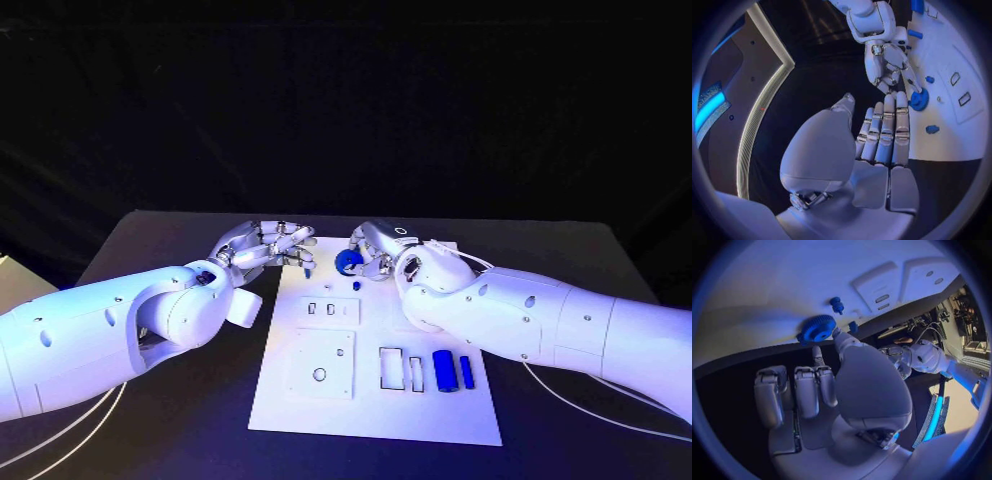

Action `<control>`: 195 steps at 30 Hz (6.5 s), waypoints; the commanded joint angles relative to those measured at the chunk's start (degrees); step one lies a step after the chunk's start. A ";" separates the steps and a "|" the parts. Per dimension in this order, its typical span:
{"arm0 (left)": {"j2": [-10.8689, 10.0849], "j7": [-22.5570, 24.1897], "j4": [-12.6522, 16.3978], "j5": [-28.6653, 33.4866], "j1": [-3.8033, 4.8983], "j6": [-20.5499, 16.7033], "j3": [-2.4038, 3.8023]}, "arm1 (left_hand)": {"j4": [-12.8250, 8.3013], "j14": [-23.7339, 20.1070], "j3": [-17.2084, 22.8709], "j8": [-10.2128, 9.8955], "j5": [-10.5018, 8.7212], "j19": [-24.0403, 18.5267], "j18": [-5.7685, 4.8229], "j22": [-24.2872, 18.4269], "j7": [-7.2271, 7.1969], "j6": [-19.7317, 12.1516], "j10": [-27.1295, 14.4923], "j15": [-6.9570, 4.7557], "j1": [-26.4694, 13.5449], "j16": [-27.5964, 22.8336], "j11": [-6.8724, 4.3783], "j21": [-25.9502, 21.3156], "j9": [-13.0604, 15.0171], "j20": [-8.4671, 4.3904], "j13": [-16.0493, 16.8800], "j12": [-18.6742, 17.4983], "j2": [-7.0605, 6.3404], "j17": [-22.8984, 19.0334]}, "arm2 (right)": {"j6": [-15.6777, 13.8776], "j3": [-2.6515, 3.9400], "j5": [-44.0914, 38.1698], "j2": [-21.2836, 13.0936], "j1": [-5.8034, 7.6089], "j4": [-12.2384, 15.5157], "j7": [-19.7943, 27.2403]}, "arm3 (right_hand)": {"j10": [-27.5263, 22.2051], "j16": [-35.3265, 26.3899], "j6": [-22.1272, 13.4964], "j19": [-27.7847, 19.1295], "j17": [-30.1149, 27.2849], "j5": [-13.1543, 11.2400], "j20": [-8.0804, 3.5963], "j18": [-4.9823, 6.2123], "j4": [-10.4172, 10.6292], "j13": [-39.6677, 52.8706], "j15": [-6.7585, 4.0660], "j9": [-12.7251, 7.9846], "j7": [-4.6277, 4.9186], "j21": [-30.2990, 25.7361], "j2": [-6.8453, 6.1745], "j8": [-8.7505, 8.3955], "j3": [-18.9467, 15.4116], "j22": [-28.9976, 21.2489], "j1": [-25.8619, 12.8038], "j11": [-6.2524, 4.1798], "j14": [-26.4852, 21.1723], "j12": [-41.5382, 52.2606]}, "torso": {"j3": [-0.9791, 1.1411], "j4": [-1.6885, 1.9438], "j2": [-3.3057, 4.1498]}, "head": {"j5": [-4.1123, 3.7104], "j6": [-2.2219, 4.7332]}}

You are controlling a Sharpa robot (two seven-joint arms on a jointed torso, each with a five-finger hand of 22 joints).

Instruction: Assemble the parts on the task board

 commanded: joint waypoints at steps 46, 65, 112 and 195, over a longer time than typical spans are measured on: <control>0.10 0.71 -0.14 -0.35 0.09 0.28 0.03 | -0.24 -0.01 0.23 -0.27 0.02 0.11 0.77 -0.15 2.02 -0.23 0.07 0.03 0.44 -0.55 0.22 -0.45 0.15 0.01 0.08 -0.39 0.25 0.22 | 4.53 -0.03 2.87 -1.68 -0.08 0.03 0.59 | 1.03 -0.52 -0.03 5.99 4.32 0.23 0.69 -0.39 -0.93 9.86 0.64 -0.58 0.35 0.25 2.99 -1.44 -2.28 15.10 -6.11 0.55 3.34 -0.22 | 0.02 0.00 0.06 | 0.05 0.04; -0.03 0.70 -0.15 -0.35 0.08 0.21 0.03 | -0.24 -0.01 0.23 -0.27 0.02 0.11 0.77 -0.15 2.02 -0.23 0.07 0.03 0.44 -0.55 0.22 -0.45 0.15 0.01 0.08 -0.39 0.25 0.22 | 2.28 -0.02 3.84 -3.81 -0.04 3.20 1.26 | 1.37 -0.67 0.77 5.99 4.13 0.22 0.61 -0.39 -0.41 10.20 0.50 -0.44 0.12 0.25 3.34 -1.09 -2.31 15.10 -6.36 0.38 3.28 0.04 | -0.03 -0.05 -0.04 | -0.10 -0.20; 0.95 1.62 -0.45 -1.35 -0.06 1.70 -0.02 | -0.27 0.06 0.16 -0.30 0.02 0.19 0.76 -0.27 2.00 -0.28 0.07 0.03 0.65 -0.74 0.21 -0.53 0.25 0.01 0.11 -0.45 0.00 0.44 | 6.66 1.54 22.19 -25.27 -0.33 5.02 18.31 | 0.62 -1.02 0.53 5.99 4.73 0.21 0.74 -0.39 -9.90 9.62 0.65 -1.10 0.47 0.25 -0.27 -1.96 1.45 15.10 7.56 0.61 3.38 -0.76 | 1.51 -2.09 -0.79 | -1.42 -0.45; 2.18 -0.65 -2.97 -2.65 -0.02 -0.07 -0.02 | -0.06 7.09 -1.29 0.15 0.02 5.78 0.84 1.41 0.82 0.61 3.87 -2.16 0.26 6.84 -1.52 3.83 1.60 -2.22 2.09 2.54 0.05 7.25 | 1.18 1.14 18.44 -12.53 1.81 16.07 2.73 | 1.61 -1.85 7.21 5.99 4.72 0.20 -1.55 -0.39 -10.67 10.40 -1.56 0.27 -2.15 0.25 2.92 2.94 11.36 15.10 5.05 -1.83 3.44 -0.37 | 0.73 -2.06 -2.34 | 0.83 -3.24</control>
